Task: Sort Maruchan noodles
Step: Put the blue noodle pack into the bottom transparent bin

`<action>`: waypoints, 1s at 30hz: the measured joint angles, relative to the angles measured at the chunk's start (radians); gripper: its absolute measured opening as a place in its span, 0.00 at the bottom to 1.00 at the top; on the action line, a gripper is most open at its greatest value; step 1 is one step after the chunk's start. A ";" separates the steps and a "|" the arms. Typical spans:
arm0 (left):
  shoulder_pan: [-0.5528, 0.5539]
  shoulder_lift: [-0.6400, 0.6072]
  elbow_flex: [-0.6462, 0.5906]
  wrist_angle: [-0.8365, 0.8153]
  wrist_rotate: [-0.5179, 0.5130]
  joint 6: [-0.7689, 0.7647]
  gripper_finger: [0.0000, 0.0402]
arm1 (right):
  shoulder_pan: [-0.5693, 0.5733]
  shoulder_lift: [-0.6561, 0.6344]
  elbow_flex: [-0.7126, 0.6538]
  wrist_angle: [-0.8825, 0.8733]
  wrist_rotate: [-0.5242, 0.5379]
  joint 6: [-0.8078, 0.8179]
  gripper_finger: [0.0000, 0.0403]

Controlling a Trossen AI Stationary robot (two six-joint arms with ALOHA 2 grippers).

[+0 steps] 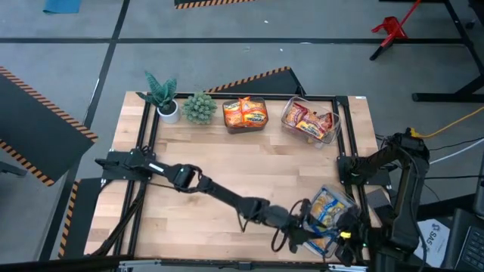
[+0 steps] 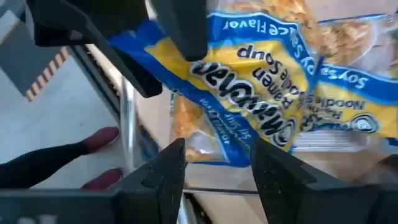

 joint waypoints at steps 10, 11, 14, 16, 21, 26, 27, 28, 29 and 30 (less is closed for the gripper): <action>-0.095 0.000 0.000 -0.031 -0.286 0.001 0.42 | -0.001 -0.004 0.050 -0.099 0.069 0.008 0.41; -0.103 -0.001 0.000 -0.034 -0.319 0.001 0.42 | -0.003 -0.004 0.050 -0.103 0.086 0.009 0.41; -0.131 -0.006 0.000 -0.024 -0.443 0.017 0.42 | -0.036 0.004 0.050 -0.102 0.161 0.008 0.41; -0.155 -0.007 0.013 -0.016 -0.565 0.063 0.42 | -0.053 0.010 0.050 -0.115 0.176 0.007 0.41; -0.214 -0.030 0.032 0.007 -0.890 0.221 0.42 | -0.108 0.044 0.019 -0.088 0.133 -0.029 0.41; -0.234 -0.069 0.033 0.008 -1.051 0.276 0.42 | -0.156 0.061 -0.053 -0.060 -0.036 -0.045 0.41; -0.236 -0.074 0.032 0.005 -1.060 0.279 0.42 | -0.168 0.060 -0.069 -0.056 -0.086 -0.039 0.41; -0.238 -0.076 0.032 0.003 -1.063 0.284 0.42 | -0.176 0.060 -0.085 -0.055 -0.133 -0.033 0.41; -0.239 -0.077 0.032 0.004 -1.066 0.294 0.42 | -0.181 0.060 -0.100 -0.056 -0.174 -0.029 0.41; -0.240 -0.078 0.032 0.004 -1.068 0.310 0.42 | -0.189 0.059 -0.109 -0.061 -0.201 -0.028 0.41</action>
